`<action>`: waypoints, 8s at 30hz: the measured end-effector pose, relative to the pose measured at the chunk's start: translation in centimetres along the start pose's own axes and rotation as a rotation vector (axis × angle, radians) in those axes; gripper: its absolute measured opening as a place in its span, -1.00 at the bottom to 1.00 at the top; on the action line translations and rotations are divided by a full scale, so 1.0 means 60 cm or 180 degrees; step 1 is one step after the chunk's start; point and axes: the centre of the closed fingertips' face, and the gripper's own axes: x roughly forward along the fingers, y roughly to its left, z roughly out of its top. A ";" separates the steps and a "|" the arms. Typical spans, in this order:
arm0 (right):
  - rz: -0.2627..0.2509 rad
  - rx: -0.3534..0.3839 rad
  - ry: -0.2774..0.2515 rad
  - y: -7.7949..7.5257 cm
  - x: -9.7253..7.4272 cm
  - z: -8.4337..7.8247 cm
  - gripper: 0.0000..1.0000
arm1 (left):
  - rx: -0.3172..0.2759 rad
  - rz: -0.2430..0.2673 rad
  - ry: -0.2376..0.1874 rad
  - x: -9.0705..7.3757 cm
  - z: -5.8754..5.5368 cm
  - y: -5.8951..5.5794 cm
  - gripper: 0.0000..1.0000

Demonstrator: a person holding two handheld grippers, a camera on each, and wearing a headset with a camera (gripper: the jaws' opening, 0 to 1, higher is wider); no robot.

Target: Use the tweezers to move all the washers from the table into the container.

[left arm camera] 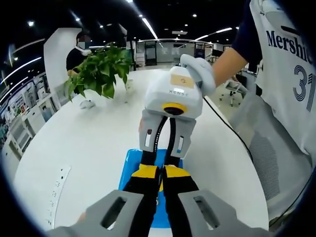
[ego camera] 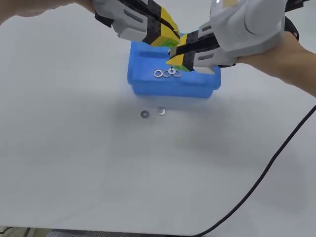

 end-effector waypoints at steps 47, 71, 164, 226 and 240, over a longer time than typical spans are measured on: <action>0.0227 -0.0047 -0.0229 0.193 -0.059 0.082 -0.79 | -0.0012 0.0149 -0.0047 -0.056 0.032 -0.180 -0.90; 0.0342 -0.0067 -0.0009 0.195 -0.009 0.021 -0.79 | -0.0154 0.0152 -0.0010 -0.019 -0.032 -0.170 -0.90; 0.0264 0.0107 0.0010 0.180 -0.017 0.038 -0.81 | -0.0106 0.0076 0.0285 -0.038 -0.016 -0.160 -0.89; -0.0054 0.0057 -0.0008 0.010 0.020 -0.008 -0.81 | 0.0201 0.0067 0.0408 -0.007 -0.030 0.000 -0.89; -0.0043 0.0159 -0.0033 0.010 0.022 -0.022 -0.80 | 0.0143 0.0026 0.0415 0.004 -0.039 0.006 -0.89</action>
